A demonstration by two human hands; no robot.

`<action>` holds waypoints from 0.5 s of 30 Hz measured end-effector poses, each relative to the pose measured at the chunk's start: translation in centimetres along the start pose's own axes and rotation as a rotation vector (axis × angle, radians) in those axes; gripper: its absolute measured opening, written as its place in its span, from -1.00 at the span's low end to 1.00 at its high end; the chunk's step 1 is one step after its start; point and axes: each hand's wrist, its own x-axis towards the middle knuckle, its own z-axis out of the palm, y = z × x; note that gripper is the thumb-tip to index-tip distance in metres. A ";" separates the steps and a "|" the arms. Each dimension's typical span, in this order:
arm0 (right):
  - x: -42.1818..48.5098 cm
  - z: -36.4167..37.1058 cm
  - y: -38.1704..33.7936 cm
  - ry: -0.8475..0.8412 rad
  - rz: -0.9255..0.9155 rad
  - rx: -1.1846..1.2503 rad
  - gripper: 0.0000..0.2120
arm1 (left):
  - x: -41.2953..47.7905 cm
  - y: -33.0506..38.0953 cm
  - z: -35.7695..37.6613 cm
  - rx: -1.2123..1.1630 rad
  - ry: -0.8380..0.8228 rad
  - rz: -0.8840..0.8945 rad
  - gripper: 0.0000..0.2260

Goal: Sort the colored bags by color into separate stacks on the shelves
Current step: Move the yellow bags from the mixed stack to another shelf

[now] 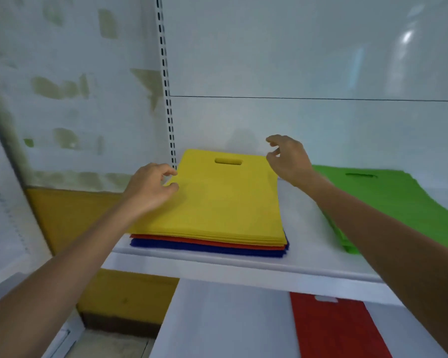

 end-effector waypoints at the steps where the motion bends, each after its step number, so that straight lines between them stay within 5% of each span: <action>1: -0.5 0.2 -0.2 0.009 0.038 -0.042 -0.61 | 0.3 -0.7 0.0 -0.032 -0.016 -0.005 -0.64; 4: -1.6 0.7 -1.7 -0.052 0.178 -0.272 -0.65 | 0.8 -2.3 0.9 -0.119 -0.077 -0.072 -0.50; 7: -3.2 2.5 -2.7 -0.196 0.349 -0.437 -0.63 | 1.3 -3.3 2.2 -0.135 -0.086 -0.137 -0.56; 11: -4.7 5.2 -2.2 -0.154 0.529 -0.323 -0.60 | 1.6 -3.7 2.6 -0.119 -0.048 -0.177 -0.61; 15: -4.6 5.0 -1.9 -0.071 0.539 -0.294 -0.63 | 0.8 -3.7 2.5 -0.216 0.130 0.028 -0.64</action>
